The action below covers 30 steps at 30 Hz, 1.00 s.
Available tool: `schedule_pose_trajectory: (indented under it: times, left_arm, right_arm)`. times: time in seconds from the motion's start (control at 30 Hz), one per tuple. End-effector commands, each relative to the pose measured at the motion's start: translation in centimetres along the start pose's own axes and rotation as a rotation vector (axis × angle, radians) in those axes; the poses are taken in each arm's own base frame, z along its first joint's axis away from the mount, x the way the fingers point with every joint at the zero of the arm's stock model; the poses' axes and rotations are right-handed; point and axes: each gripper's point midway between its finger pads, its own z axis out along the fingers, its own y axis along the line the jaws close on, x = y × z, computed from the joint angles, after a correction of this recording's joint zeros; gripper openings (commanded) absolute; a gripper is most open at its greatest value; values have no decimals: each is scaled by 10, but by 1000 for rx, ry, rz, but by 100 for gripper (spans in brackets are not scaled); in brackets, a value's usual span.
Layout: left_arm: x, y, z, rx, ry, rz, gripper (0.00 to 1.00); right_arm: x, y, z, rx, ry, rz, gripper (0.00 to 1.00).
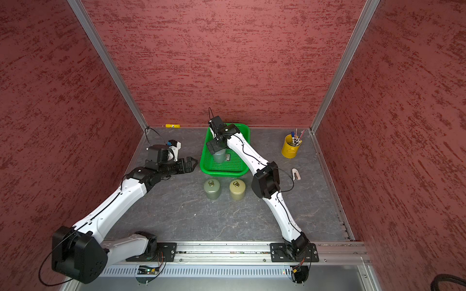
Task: Take the tea canister out of the basket
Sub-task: Pick up the tea canister from the basket.
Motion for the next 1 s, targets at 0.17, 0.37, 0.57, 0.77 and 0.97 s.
schedule_pose_trajectory:
  times: [0.17,0.37,0.57,0.77,0.97]
  left_arm:
    - [-9,-9,-13,18,-34,15,100]
    - [-9,-8,-13,13,-38,16,100]
    - [-7,-6,-12,10,-32,14,100]
    - [-6,-5,-10,4,-30,13,100]
    - [-6,-3,-10,-1,-30,14,100]
  right_arm:
    - [0,4,36,-18,-10,-18,99]
    - [0,3,47,-17,-19,-9,99]
    - [5,-4,60,-23,-4,12,99]
    - [11,-10,70,-32,15,36,99]
    - [11,-9,72,-43,12,34,97]
